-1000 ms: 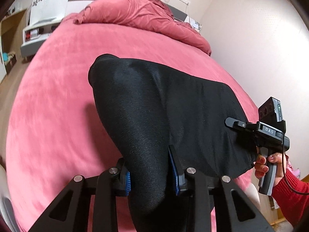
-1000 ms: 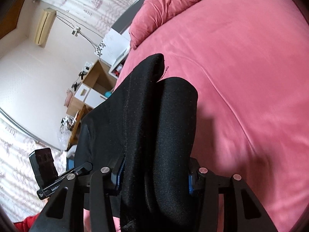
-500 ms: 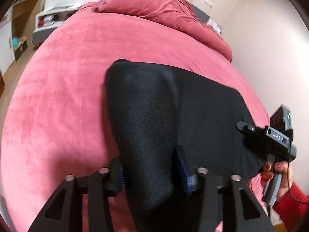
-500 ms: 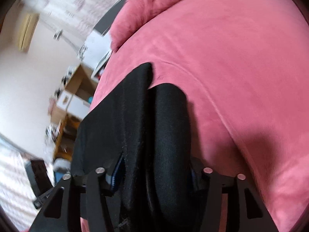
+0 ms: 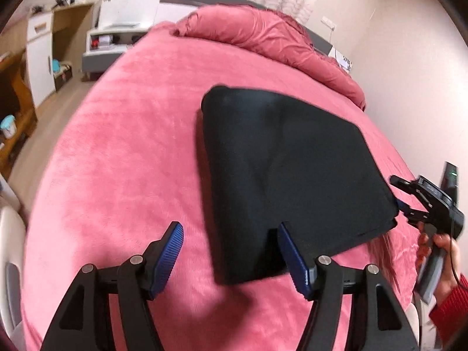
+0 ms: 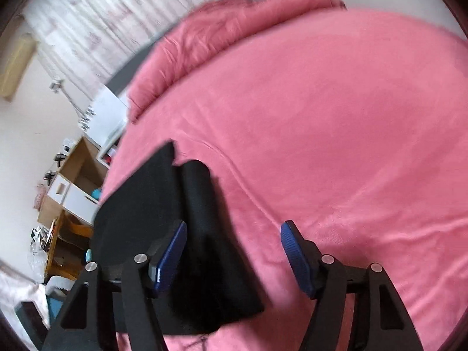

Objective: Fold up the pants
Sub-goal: 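Release the folded trousers and pull both tools back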

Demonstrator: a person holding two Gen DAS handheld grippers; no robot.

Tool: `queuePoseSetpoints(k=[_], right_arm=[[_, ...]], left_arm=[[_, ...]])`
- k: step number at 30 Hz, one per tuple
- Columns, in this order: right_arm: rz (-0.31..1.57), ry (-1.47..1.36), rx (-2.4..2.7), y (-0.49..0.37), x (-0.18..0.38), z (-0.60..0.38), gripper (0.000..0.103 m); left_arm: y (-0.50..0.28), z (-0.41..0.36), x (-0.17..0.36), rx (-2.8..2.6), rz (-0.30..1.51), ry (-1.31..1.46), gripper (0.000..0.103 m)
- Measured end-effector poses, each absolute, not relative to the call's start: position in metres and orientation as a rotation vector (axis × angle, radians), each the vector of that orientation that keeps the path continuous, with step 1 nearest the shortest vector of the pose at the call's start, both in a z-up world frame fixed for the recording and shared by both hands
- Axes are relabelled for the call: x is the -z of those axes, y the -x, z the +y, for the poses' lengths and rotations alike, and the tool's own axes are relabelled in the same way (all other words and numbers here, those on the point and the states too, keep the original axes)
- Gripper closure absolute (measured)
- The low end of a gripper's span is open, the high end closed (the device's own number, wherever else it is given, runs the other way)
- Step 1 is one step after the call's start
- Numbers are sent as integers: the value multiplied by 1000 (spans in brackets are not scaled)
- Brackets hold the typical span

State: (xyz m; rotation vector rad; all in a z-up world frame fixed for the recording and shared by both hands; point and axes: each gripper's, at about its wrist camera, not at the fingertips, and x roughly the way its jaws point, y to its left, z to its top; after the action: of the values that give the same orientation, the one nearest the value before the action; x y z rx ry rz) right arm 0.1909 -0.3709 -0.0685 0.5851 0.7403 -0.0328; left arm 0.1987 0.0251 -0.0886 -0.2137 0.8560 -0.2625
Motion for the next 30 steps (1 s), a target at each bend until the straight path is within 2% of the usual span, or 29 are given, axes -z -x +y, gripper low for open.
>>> queuePoseSetpoints(k=[4,10,13,14,15,16,19,20,21,22,23,26,30], right_arm=[[673,-410,-9,-160,42,-329,45],[746,-302,-175,-159,53,-281,60],[835,-380,-135,-172,77,-296,75],[845,-417,-108,-174,84,-304,89],[846,-458,-74,-172,89,-313,94],[840,-482,-65,-168,91,-318,94],[806,-469,-51,-154,82,-318,86],[806,-427,-38,-148,79,-313,73],[806,-387,-25,-143,76,-308,53],[802,-360,-19,-135,76,-306,44],[799,-339,-16,-129,75,-301,40],[832,-284,0,-111,81,-287,39],[915,-291,40,-80,105,-284,22]], left_arm=[[-183,12,73,243,787,180,35],[-188,-22,86,248,879,96,35],[-190,-29,100,222,938,50,35],[-188,-28,106,206,972,33,36],[-185,-26,110,207,996,37,38],[-181,-23,113,209,1015,51,40],[-163,-10,118,198,1028,97,40],[-155,-6,119,194,1025,116,40],[-149,-4,119,191,1023,124,40],[-142,-3,120,189,1024,129,40],[-135,-3,122,190,1028,134,40],[-119,-5,126,194,1040,137,40],[-94,-11,130,138,1032,81,40]])
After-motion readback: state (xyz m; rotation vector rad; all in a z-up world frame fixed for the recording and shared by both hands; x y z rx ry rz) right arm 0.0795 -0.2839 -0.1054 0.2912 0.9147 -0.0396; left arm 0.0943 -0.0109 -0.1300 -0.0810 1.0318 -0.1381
